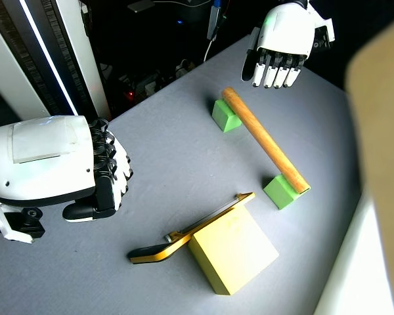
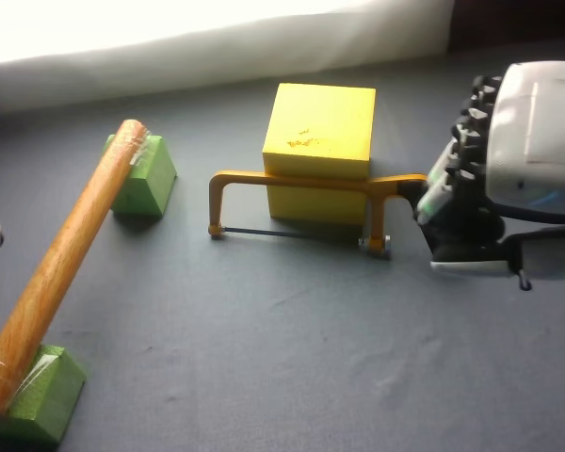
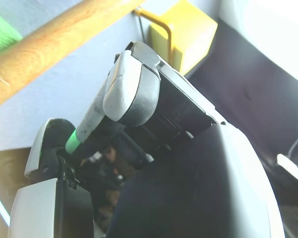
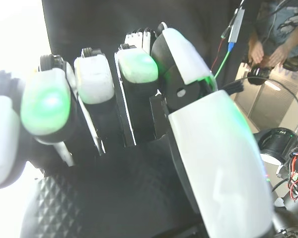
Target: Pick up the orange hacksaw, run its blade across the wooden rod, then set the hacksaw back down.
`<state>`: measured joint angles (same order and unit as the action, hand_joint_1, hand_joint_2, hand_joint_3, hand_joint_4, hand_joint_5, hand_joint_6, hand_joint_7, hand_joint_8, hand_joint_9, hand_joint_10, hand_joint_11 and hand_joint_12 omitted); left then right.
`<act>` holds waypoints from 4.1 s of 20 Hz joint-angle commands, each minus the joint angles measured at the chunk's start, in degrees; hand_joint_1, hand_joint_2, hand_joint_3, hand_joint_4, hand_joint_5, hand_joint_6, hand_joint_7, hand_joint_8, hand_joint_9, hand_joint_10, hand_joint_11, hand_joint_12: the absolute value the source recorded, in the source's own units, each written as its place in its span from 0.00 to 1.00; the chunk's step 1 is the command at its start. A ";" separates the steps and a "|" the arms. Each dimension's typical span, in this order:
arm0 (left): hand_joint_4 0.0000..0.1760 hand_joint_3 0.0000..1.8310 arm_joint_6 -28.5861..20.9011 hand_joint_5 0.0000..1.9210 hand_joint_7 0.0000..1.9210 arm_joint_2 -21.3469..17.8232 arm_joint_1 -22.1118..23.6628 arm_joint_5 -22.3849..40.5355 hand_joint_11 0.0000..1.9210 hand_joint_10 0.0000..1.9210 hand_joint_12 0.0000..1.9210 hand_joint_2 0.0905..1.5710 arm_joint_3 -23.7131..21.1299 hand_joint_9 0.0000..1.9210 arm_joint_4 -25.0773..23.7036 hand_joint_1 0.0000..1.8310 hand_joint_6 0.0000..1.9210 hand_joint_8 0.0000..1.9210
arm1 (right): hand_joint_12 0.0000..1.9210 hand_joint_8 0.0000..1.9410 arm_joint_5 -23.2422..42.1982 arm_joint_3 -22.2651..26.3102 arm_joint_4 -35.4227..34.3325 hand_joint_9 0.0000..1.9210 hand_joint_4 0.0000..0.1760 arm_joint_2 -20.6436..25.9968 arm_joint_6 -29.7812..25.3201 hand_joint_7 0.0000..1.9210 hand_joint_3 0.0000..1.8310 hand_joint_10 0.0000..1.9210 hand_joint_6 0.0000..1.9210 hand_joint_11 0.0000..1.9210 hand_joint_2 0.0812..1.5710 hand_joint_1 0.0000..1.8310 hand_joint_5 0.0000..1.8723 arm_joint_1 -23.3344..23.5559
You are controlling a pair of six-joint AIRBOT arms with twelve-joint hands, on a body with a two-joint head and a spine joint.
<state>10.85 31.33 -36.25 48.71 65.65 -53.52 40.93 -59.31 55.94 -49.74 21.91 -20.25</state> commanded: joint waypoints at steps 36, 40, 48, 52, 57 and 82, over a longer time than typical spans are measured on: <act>0.00 0.00 -6.97 0.05 0.05 -20.79 4.04 -31.48 0.00 0.00 0.08 0.80 -21.79 0.04 5.73 0.00 0.00 0.00 | 0.49 0.00 16.59 -2.23 -57.05 0.08 0.00 4.86 -34.37 0.05 0.00 0.00 0.00 0.00 0.71 0.57 0.09 -33.34; 0.00 0.00 -8.17 0.05 0.05 -23.75 7.27 -32.19 0.00 0.00 0.11 0.79 -23.79 0.05 3.88 0.00 0.00 0.00 | 0.42 0.00 20.83 -2.86 -59.29 0.07 0.00 2.74 -34.92 0.04 0.00 0.00 0.00 0.00 0.72 0.57 0.06 -36.26; 0.00 0.00 -11.16 0.05 0.05 -26.43 7.88 -28.04 0.00 0.00 0.09 0.80 -27.72 0.05 0.60 0.00 0.00 0.00 | 0.40 0.00 17.85 -6.11 -54.85 0.05 0.00 0.38 -39.63 0.02 0.00 0.00 0.00 0.00 0.73 0.55 0.04 -37.27; 0.00 0.00 -10.30 0.05 0.05 -26.49 5.02 -24.33 0.00 0.00 0.10 0.80 -29.20 0.04 0.61 0.02 0.00 0.00 | 0.38 0.00 15.47 -11.48 -42.89 0.05 0.00 -1.10 -46.09 0.03 0.00 0.00 0.00 0.00 0.74 0.53 0.04 -34.85; 0.00 0.00 3.27 0.05 0.05 -24.73 -0.10 -20.58 0.00 0.00 0.10 0.80 -29.09 0.04 13.11 0.00 0.00 0.00 | 0.43 0.00 18.71 -20.58 -32.25 0.08 0.00 -4.59 -51.59 0.06 0.00 0.00 0.00 0.00 0.71 0.56 0.11 -34.17; 0.00 0.00 -4.22 0.04 0.03 -18.57 -8.81 -23.83 0.00 0.00 0.00 0.81 -28.14 0.01 1.36 0.01 0.01 0.00 | 0.40 0.00 15.52 -36.36 -31.07 0.09 0.00 -20.02 -52.19 0.07 0.00 0.00 0.00 0.00 0.72 0.54 0.09 -25.96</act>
<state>6.72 13.08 -45.41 23.46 37.32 -53.60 51.05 -95.39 27.73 -69.78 -29.65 -46.70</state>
